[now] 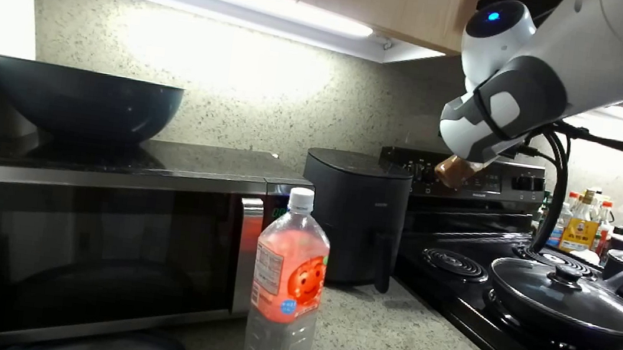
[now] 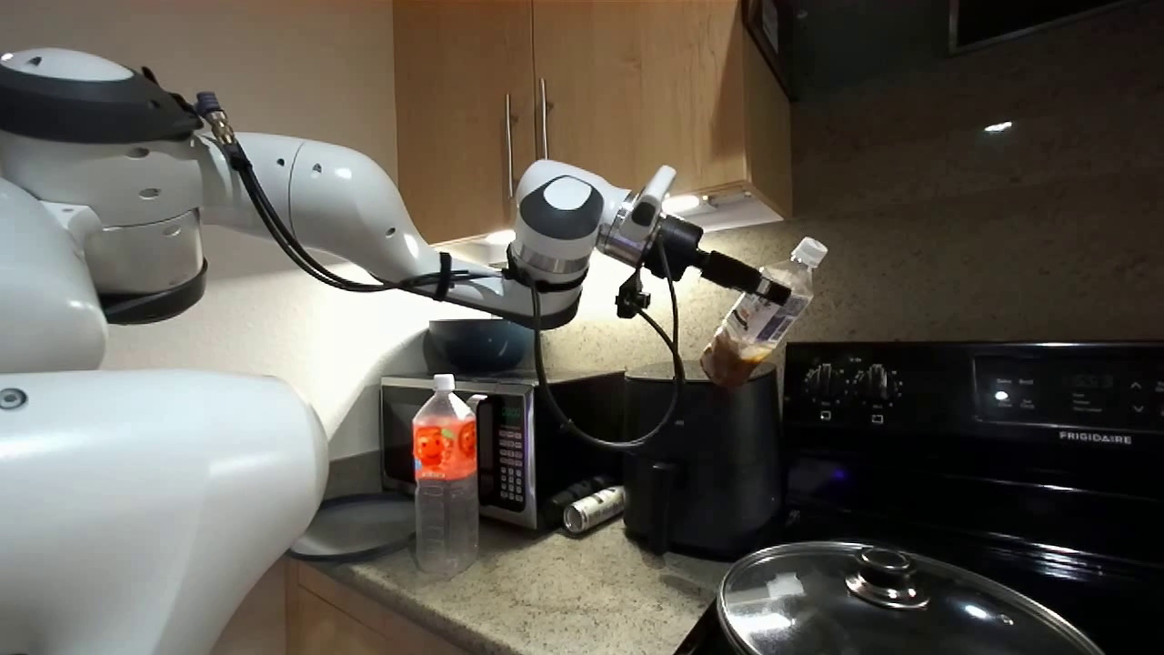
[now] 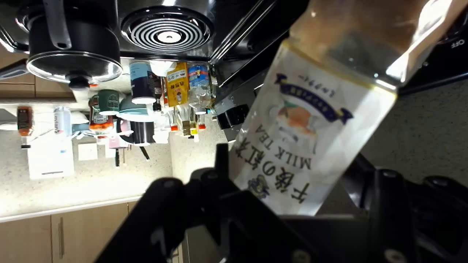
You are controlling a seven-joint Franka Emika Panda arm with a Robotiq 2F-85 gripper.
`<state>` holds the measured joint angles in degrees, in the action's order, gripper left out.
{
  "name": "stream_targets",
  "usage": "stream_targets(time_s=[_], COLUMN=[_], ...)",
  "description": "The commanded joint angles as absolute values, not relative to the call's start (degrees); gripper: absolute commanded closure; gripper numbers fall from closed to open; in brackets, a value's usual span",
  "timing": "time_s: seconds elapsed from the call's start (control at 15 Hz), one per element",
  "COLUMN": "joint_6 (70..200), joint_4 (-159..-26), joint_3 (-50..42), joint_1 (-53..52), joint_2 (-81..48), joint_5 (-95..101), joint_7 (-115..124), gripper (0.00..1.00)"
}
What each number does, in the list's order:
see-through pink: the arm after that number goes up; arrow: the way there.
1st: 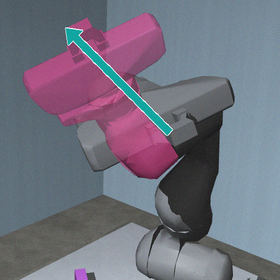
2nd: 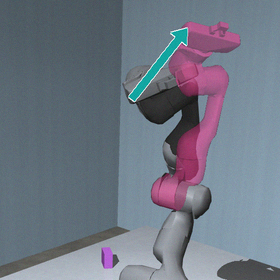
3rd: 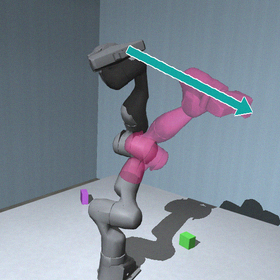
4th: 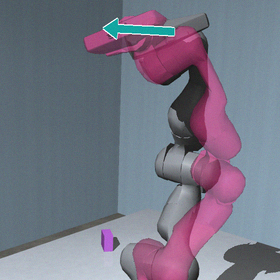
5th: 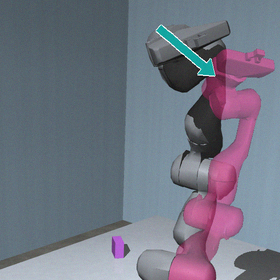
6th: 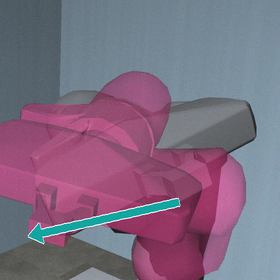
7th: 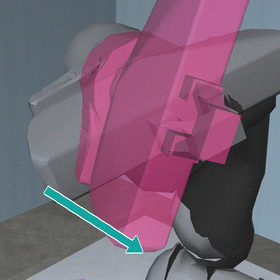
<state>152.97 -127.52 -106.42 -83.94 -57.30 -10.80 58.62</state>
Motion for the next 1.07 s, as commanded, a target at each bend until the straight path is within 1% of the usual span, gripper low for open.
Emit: stream_targets(time_s=[0.0, 0.27, 0.73, 0.87, 0.93, 1.0], joint_6=[152.35, 149.18, 148.13, 147.10, 148.38, 148.36], joint_4=[-126.68, -125.16, -123.82, -123.54, -124.27, -124.22], joint_3=[-104.42, -99.66, -92.44, -91.21, -91.44, -90.87], joint_1=[-83.43, -81.05, -77.00, -75.67, -76.82, -76.33], joint_2=[-57.26, -57.19, -55.50, -55.47, -56.64, -56.62], joint_5=[-11.89, -11.03, -9.72, -9.08, -9.74, -9.66], joint_7=[56.85, 57.64, 56.92, 56.90, 59.04, 59.13], gripper=[0.52, 0.52, 0.52, 0.52, 0.52, 0.27])
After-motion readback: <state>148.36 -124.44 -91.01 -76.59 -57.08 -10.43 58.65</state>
